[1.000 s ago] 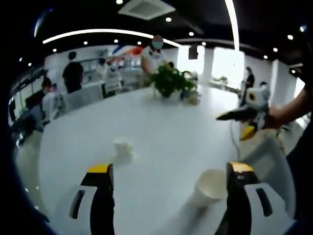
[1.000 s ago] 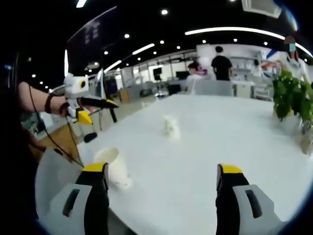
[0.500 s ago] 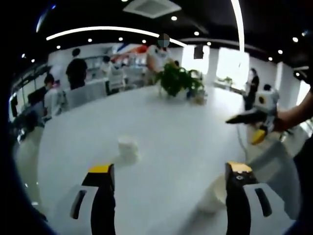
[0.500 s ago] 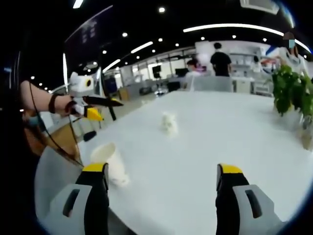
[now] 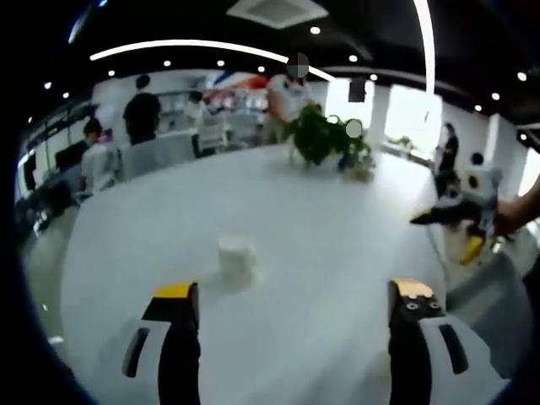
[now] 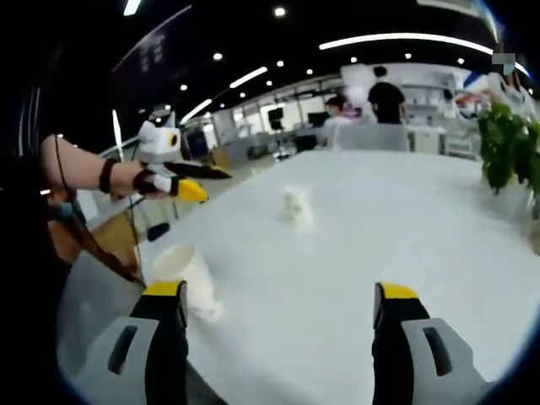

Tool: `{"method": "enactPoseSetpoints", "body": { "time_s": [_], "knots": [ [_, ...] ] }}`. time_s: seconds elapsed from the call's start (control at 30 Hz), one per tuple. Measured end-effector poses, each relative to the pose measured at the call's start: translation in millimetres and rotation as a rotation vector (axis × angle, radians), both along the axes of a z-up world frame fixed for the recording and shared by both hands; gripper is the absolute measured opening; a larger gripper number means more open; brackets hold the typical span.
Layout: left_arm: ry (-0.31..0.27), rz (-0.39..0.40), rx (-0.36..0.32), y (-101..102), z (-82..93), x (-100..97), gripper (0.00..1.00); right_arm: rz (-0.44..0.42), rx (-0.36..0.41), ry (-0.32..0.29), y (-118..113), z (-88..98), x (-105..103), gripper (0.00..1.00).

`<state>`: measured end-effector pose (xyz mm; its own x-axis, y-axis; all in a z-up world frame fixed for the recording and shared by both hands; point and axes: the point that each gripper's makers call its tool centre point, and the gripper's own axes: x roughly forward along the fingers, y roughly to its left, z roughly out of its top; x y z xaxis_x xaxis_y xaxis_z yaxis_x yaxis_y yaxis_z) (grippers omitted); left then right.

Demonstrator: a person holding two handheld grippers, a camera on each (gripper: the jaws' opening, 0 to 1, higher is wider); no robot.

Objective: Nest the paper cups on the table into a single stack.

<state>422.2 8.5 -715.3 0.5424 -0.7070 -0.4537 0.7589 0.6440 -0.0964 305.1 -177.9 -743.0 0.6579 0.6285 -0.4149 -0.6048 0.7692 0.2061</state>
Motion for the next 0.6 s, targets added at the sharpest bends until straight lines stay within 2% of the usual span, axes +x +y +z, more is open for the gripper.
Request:
{"method": "enactPoseSetpoints", "body": {
  "time_s": [0.6],
  "knots": [
    [0.034, 0.016, -0.014, -14.4, -31.5, 37.7, 0.91, 0.018, 0.033, 0.049, 15.4, -16.8, -7.7, 0.89]
  ]
}}
